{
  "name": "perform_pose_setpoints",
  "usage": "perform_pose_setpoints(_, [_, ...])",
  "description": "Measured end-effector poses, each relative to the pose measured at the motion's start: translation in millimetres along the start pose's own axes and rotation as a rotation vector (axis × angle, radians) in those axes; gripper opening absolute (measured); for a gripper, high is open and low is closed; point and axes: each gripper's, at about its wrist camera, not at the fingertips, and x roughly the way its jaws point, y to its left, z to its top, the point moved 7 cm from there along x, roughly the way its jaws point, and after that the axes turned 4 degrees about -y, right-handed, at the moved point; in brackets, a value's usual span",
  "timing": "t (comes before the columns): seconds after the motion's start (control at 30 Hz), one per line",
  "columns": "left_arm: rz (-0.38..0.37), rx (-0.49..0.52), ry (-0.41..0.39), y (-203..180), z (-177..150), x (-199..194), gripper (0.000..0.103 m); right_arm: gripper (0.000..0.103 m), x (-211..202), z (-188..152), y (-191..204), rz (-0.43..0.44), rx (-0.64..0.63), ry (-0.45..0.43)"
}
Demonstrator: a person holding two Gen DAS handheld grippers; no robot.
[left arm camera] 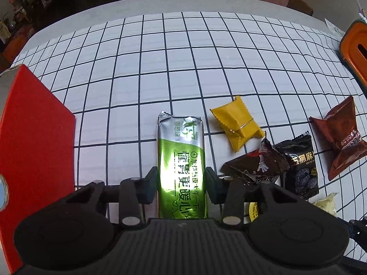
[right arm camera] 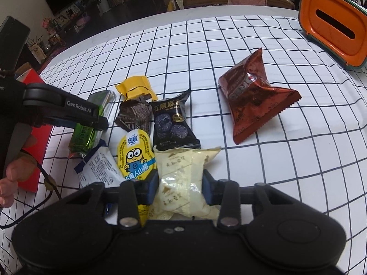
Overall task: Organize snacks
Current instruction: 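Grasp the green bar with the left gripper while the right grasps the cream packet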
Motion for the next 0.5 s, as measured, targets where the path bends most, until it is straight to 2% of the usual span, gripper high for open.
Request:
perform_pose_setpoints(0.17, [0.004,-0.008,0.004,9.6,-9.3,-6.2,0.042,0.035,-5.4,-1.4,-3.9,0.000,0.018,-0.013])
perform_pose_setpoints(0.5, [-0.043,-0.017,-0.010,24.2,-34.9,-51.8,0.042,0.035,-36.3,-3.0,-7.5,-0.006,0.040,-0.059])
